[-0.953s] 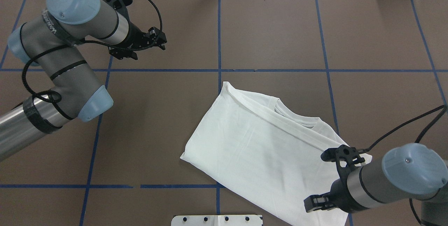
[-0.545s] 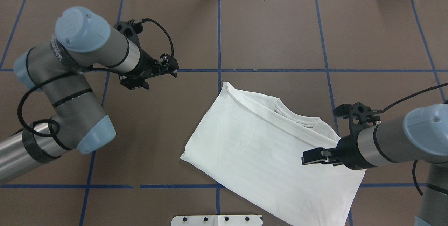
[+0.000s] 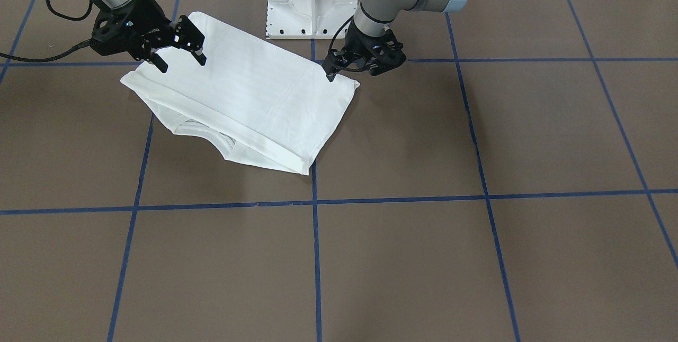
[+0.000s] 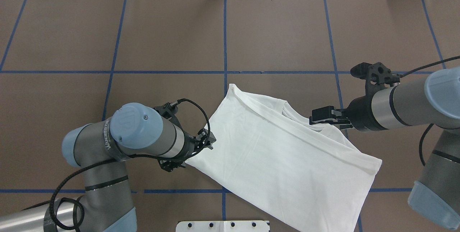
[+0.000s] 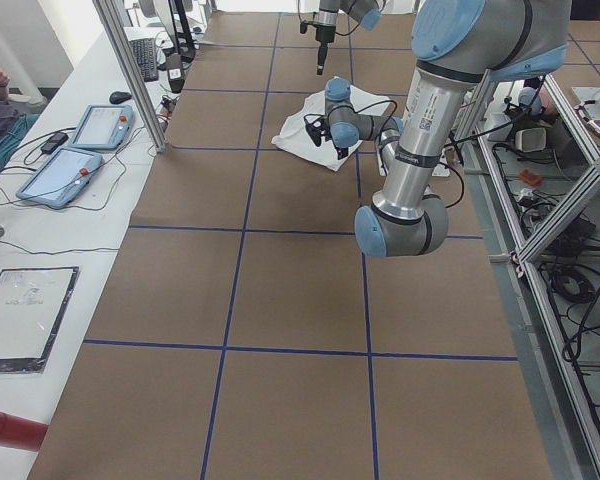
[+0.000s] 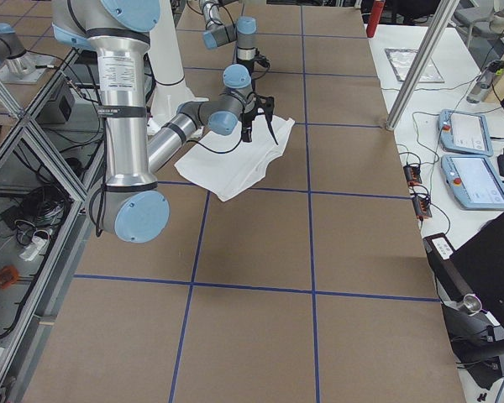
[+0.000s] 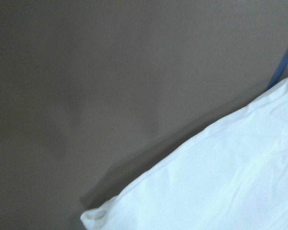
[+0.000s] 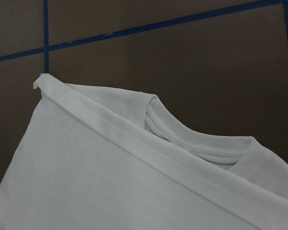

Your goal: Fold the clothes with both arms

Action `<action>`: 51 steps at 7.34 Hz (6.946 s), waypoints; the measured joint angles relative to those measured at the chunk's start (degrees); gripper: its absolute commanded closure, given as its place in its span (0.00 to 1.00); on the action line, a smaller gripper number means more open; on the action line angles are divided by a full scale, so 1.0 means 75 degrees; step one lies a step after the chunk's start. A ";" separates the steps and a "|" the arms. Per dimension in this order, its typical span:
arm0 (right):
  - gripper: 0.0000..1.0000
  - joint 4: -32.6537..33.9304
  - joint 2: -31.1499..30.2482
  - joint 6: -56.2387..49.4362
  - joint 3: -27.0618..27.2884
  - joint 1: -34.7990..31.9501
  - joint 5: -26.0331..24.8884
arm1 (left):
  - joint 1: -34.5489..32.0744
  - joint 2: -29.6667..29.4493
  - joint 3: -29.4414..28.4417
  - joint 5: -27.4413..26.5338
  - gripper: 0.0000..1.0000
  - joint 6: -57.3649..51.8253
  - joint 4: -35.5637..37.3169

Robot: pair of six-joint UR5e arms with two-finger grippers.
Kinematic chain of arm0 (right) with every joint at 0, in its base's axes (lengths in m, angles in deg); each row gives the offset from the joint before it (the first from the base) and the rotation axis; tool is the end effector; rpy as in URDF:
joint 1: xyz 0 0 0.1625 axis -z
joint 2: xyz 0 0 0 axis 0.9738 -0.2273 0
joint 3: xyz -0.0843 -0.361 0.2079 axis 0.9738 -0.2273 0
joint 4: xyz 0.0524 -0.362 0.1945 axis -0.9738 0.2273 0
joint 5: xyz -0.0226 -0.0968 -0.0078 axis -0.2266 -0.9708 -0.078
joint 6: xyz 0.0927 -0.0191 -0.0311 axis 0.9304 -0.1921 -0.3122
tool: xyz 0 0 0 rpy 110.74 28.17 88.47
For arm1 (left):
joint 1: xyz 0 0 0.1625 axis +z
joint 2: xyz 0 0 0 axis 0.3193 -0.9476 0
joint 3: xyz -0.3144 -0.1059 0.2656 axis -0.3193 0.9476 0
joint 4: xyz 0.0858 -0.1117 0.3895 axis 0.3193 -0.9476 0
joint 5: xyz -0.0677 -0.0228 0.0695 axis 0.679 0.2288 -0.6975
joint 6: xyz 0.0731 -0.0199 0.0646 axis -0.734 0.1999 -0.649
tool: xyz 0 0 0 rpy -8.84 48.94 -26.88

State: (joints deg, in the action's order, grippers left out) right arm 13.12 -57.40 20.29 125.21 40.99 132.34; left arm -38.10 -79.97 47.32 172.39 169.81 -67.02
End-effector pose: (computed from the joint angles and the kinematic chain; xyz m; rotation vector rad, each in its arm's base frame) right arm -0.3205 -0.3460 0.3059 0.0840 -1.0814 0.1232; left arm 0.5491 -0.3038 0.2277 -0.2938 1.0199 -0.4835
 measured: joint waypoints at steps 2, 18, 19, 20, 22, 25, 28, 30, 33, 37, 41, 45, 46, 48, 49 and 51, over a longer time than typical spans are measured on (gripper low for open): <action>0.00 -0.0009 0.0083 -0.0002 -0.0077 -0.0002 -0.0002 | 0.0316 0.0005 -0.0208 -0.0234 0.05 0.0233 0.0002; 0.00 -0.0013 0.0182 -0.0002 -0.0147 -0.0020 0.0002 | -0.0927 -0.0066 -0.0490 -0.0470 1.00 -0.0164 0.0041; 0.00 -0.0016 0.0194 0.0000 -0.0157 -0.0021 0.0000 | -0.1273 -0.0135 -0.0619 -0.0474 1.00 -0.0555 0.0037; 0.00 -0.0021 0.0198 0.0006 -0.0164 -0.0021 -0.0001 | -0.1671 -0.0378 -0.0958 -0.0476 1.00 -0.1003 0.0022; 0.00 -0.0024 0.0236 0.0009 -0.0170 -0.0022 -0.0002 | -0.2432 -0.1181 -0.2303 -0.0518 1.00 -0.1878 -0.0233; 0.00 -0.0025 0.0325 0.0017 -0.0192 -0.0020 -0.0002 | -0.3181 -0.2322 -0.5038 -0.0997 1.00 -0.2996 -0.2261; 0.00 -0.0025 0.0342 0.0019 -0.0232 -0.0007 -0.0002 | -0.3284 -0.2835 -0.6368 -0.1734 0.00 -0.3449 -0.4049; 0.00 0.0013 0.0473 0.0011 -0.0336 -0.0001 -0.0018 | -0.3350 -0.2862 -0.6554 -0.1995 0.00 -0.3923 -0.4398; 0.00 0.0326 0.0750 -0.0265 -0.0568 0.0131 -0.0533 | -0.3774 -0.2320 -0.5758 -0.0825 0.00 -0.4661 -0.3985; 0.00 0.2675 0.2664 -0.1599 -0.1382 0.0934 -0.1716 | -0.3858 -0.0008 -0.1815 0.0029 0.00 -0.5313 -0.1716; 0.00 0.2953 0.3652 -0.2336 -0.2862 0.1841 -0.2561 | -0.3751 0.0859 0.0236 0.0546 0.00 -0.5285 -0.0437; 0.00 0.2984 0.3683 -0.2510 -0.3174 0.2021 -0.2603 | -0.3561 0.0895 0.0245 0.0613 0.00 -0.5246 -0.0389; 0.00 0.3002 0.3629 -0.2520 -0.3196 0.2042 -0.2596 | -0.3523 0.0893 0.0229 0.0613 0.00 -0.5244 -0.0390; 0.00 0.3038 0.3546 -0.2531 -0.3257 0.2059 -0.2592 | -0.3471 0.0891 0.0221 0.0613 0.00 -0.5236 -0.0393; 0.00 0.3043 0.3517 -0.2533 -0.3285 0.2063 -0.2594 | -0.3438 0.0884 0.0216 0.0613 0.00 -0.5233 -0.0401; 0.00 0.3045 0.3494 -0.2668 -0.3293 0.2007 -0.2587 | -0.3379 0.0857 0.0206 0.0613 0.00 -0.5218 -0.0422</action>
State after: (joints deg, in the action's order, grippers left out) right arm 35.96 -31.19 0.28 100.51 56.04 112.94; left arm -63.44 -73.55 48.86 176.99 130.67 -70.19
